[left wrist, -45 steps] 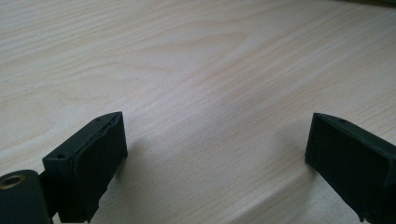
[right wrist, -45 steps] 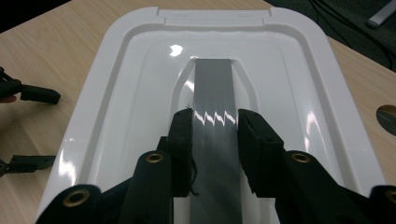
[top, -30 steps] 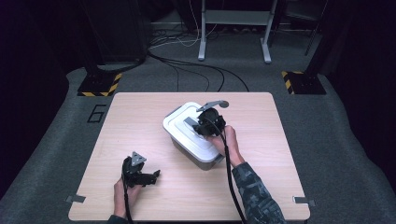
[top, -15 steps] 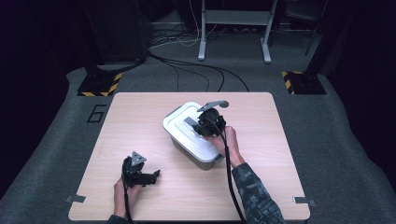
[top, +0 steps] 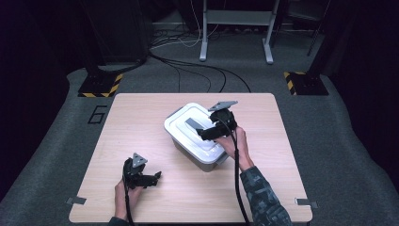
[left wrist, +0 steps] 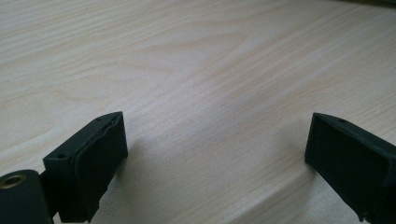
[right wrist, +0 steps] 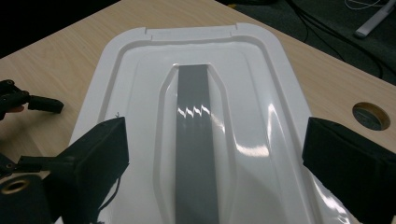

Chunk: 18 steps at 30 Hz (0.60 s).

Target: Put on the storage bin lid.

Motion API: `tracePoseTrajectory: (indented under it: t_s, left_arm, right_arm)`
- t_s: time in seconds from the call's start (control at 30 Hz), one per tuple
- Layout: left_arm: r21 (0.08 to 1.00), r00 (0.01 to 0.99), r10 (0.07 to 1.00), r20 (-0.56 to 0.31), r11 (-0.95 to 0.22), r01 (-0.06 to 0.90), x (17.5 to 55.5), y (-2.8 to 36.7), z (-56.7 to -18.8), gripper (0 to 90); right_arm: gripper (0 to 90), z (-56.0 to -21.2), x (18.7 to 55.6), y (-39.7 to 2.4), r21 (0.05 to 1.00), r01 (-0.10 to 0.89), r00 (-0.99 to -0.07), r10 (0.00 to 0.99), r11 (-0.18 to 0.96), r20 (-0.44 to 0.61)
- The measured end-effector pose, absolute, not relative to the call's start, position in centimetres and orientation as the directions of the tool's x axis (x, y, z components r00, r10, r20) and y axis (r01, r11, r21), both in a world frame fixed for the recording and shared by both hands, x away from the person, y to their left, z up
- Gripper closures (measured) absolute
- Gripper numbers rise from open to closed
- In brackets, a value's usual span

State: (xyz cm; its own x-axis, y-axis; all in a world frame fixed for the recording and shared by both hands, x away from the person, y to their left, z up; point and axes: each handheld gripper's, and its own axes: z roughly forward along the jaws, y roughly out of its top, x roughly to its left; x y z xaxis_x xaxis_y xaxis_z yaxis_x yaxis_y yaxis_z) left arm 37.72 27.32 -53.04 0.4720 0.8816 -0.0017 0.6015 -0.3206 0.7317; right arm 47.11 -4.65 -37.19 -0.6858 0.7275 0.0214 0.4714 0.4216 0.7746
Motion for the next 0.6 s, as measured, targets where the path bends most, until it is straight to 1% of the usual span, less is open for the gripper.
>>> tracePoseTrajectory:
  t_s: [0.2, 0.6]
  left_arm:
    - [0.731, 0.473, 0.881, -0.001, -0.321, 0.601, 37.7, 27.3, -53.0, 5.3]
    - [0.733, 0.472, 0.882, -0.001, -0.321, 0.600, 37.7, 27.3, -53.1, 5.3]
  right_arm:
    - [1.2, -36.6, 46.3, -6.6, 0.779, 0.476, -0.668, 0.744, 0.408, 0.019]
    - [0.0, -36.7, 44.9, -11.7, 0.788, 0.493, -0.612, 0.791, 0.368, 0.013]
